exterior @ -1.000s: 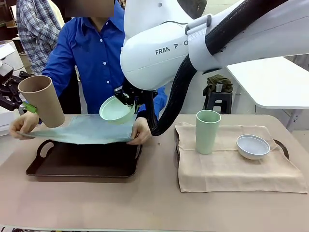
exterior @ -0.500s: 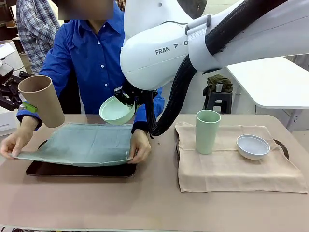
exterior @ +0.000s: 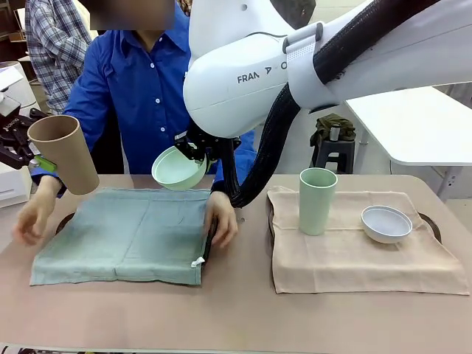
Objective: Set up a tray with a mat and arrange the tableware.
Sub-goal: Place the Picnic Bowl and Reusable plastic cup back onto the Handle tray in front of the human's position.
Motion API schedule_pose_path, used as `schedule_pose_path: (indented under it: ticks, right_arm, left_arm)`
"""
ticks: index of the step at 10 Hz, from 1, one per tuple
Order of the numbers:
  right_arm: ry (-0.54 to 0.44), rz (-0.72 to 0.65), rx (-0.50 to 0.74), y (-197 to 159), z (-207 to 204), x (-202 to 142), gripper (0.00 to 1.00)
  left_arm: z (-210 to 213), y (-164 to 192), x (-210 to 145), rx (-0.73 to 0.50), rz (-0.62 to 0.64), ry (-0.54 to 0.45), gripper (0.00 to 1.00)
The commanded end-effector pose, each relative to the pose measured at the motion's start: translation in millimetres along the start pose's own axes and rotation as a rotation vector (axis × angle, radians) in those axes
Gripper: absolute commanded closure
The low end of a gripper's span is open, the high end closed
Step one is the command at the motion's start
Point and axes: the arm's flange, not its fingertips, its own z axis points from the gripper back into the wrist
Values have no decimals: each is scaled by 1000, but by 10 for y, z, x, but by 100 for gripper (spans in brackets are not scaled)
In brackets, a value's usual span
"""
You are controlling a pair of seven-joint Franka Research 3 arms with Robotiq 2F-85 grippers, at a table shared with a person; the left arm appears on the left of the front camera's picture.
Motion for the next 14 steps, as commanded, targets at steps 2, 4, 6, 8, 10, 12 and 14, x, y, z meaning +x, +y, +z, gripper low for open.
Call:
schedule_pose_path:
  ticks: [2,4,6,8,10,12,14]
  right_arm:
    - [2,0,-8,-16,6,-24,95]
    - [2,0,-8,-16,6,-24,95]
    - [2,0,-8,-16,6,-24,95]
    - [2,0,-8,-16,6,-24,95]
    - [2,0,-8,-16,6,-24,95]
    - [2,0,-8,-16,6,-24,95]
    - [2,0,-8,-16,6,-24,95]
  left_arm:
    - [-1,5,-8,5,-12,11,24]
    - [-1,5,-8,5,-12,11,24]
    - [-1,5,-8,5,-12,11,24]
    - [-1,5,-8,5,-12,11,24]
    - [-1,5,-8,5,-12,11,24]
    - [-1,5,-8,5,-12,11,24]
    - [-1,5,-8,5,-12,11,24]
